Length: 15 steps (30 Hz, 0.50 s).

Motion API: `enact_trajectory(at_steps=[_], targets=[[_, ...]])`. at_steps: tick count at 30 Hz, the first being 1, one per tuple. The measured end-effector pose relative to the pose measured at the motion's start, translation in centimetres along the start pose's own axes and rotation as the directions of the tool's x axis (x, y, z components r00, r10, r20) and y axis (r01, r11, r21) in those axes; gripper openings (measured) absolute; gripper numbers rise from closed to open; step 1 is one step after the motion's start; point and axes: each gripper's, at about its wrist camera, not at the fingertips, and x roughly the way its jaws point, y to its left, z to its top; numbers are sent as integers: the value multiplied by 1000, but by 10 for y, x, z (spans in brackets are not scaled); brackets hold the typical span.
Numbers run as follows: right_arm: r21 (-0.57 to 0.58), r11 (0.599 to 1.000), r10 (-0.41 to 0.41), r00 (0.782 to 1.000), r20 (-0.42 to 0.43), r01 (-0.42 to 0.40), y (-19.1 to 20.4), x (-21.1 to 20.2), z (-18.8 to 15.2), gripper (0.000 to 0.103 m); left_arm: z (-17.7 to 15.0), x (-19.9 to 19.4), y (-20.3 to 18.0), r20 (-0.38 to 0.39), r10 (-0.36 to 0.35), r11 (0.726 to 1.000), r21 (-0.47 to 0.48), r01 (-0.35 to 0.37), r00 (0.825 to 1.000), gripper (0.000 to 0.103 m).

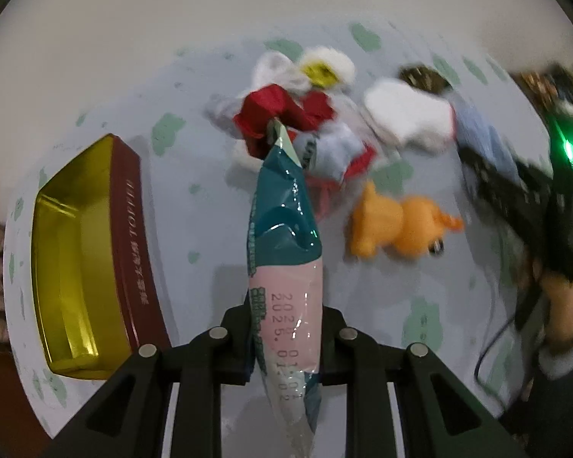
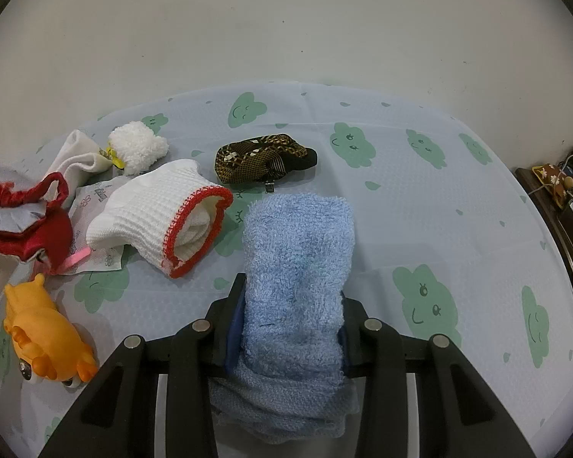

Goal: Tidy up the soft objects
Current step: 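Lift the teal-and-pink packet with the left tool and carry it over the tin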

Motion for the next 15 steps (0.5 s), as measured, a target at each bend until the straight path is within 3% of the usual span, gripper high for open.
enact_trajectory(at_steps=[6,15], targets=[[1,1000,1,1000,0,-1,0,0,0,36,-15,4,-1,-57,-74,997,16,75,996,22],[1,1000,1,1000,0,-1,0,0,0,36,-47,-7,5,-49,-92,995,22,93,995,22]])
